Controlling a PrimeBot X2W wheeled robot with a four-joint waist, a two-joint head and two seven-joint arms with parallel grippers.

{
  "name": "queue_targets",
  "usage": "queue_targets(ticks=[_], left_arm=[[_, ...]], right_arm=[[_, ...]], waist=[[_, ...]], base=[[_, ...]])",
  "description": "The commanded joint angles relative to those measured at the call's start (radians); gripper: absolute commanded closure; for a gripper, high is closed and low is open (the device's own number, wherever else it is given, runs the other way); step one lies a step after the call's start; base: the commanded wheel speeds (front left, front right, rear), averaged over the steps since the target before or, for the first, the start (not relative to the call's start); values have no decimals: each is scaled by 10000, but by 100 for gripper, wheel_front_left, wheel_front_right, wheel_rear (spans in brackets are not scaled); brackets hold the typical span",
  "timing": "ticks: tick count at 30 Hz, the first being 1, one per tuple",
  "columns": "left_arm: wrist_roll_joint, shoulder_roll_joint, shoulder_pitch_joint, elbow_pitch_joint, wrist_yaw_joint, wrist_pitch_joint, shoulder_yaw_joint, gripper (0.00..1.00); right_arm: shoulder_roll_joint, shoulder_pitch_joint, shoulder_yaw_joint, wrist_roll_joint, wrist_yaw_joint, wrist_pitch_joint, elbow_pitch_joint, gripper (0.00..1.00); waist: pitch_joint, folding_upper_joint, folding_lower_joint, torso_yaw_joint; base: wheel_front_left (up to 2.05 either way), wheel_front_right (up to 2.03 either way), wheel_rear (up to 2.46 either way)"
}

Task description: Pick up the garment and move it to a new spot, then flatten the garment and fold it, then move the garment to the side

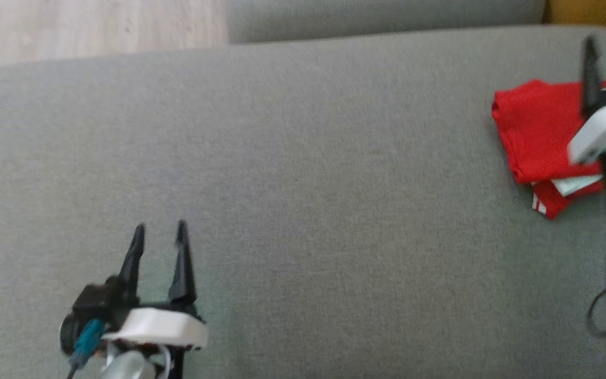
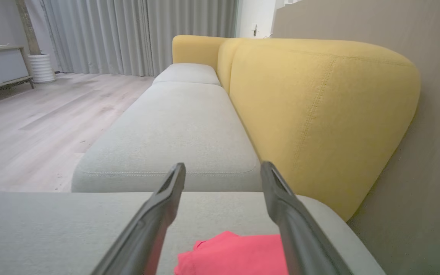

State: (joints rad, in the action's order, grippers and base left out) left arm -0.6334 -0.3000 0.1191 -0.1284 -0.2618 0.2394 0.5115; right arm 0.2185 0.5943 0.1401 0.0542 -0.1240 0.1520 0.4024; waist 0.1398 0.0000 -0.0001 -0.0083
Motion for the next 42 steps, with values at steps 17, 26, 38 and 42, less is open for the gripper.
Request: queue_targets(ticks=[17, 26, 38, 42], left_arm=[[-556, -310, -1325, -207, -166, 122, -829, 0], [-584, -257, -1498, -361, -215, -14, -634, 0], [-563, -214, -1579, -258, -296, -129, -425, 0], [-551, -16, -1921, -765, -277, -200, 21, 100]], right_arm=[[-1678, -5492, -1418, 739, -67, -2606, -2360, 0], [-1681, -6735, -2057, 1130, -67, -2782, -2893, 0], [-1682, -6984, -2220, 1211, -67, -2830, -2900, 0], [-1739, -7221, -1984, 1175, 4, -2710, -2351, 100]], waist=[[-1788, 0, 1, 827], [-1890, 0, 1, 874], [-1967, 0, 1, 927], [-1984, 0, 1, 911]], base=[[0, 0, 0], [0, 0, 0], [0, 0, 0], [0, 0, 0]])
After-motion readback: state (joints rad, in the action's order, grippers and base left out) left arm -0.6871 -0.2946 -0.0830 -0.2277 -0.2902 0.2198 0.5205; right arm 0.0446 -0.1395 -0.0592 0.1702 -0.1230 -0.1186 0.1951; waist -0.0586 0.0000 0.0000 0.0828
